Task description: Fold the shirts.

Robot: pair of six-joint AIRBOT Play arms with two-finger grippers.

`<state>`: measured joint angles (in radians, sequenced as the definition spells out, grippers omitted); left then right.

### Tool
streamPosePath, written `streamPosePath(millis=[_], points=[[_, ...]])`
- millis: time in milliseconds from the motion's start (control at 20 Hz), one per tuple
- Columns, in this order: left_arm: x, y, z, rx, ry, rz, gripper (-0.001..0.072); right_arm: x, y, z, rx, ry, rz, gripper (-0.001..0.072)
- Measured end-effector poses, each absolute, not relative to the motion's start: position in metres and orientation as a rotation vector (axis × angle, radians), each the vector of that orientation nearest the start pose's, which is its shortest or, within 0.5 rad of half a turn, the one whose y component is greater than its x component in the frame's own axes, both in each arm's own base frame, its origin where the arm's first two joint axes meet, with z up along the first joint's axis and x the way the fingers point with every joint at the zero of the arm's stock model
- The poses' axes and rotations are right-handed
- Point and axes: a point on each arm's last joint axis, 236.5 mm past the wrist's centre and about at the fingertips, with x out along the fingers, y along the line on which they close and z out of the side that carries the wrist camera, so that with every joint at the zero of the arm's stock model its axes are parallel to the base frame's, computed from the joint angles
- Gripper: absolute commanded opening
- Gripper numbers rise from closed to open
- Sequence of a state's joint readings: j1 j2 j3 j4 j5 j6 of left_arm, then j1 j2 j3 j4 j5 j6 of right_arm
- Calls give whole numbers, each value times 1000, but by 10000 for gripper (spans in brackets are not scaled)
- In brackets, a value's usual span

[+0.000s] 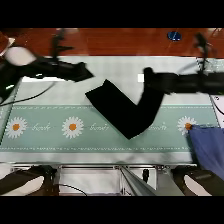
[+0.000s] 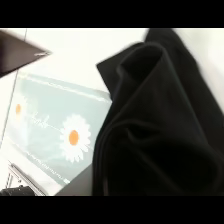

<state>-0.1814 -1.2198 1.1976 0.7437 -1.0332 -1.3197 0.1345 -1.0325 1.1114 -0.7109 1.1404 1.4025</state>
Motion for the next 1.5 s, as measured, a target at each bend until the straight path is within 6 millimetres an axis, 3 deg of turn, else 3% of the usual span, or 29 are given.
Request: streamPosePath(millis=[100, 250, 400, 550, 600, 650, 700, 800, 950, 1050, 1200, 1400, 1500], points=[[356, -197, 128, -443, 943, -667, 16, 360, 246, 144, 504, 1015, 757, 18], [317, -179, 117, -446, 925, -636, 16, 394, 291, 115, 481, 1061, 794, 18], [285, -175, 88, -456, 968, -624, 16, 421, 318, 81, 489, 1113, 787, 18], [267, -178, 59, -491, 1019, -616, 16, 440, 335, 54, 528, 1159, 774, 19], [265, -179, 52, -505, 1021, -606, 16, 445, 340, 49, 547, 1167, 774, 67], [262, -179, 44, -509, 1031, -601, 16, 448, 345, 45, 566, 1172, 775, 268], [262, -180, 39, -519, 1026, -591, 16, 451, 352, 43, 584, 1175, 780, 411], [262, -180, 32, -524, 1022, -579, 16, 454, 361, 40, 603, 1172, 788, 413], [262, -181, 28, -529, 1018, -571, 16, 452, 358, 44, 609, 1188, 806, 411], [262, -181, 27, -530, 1015, -567, 16, 446, 339, 57, 594, 1216, 822, 411], [262, -181, 26, -530, 1015, -565, 16, 424, 281, 91, 449, 1242, 798, 412], [262, -181, 25, -534, 1016, -562, 16, 389, 159, 128, 220, 1164, 467, 412], [263, -181, 25, -537, 1015, -560, 16, 359, 105, 127, 204, 1104, 265, 412]])
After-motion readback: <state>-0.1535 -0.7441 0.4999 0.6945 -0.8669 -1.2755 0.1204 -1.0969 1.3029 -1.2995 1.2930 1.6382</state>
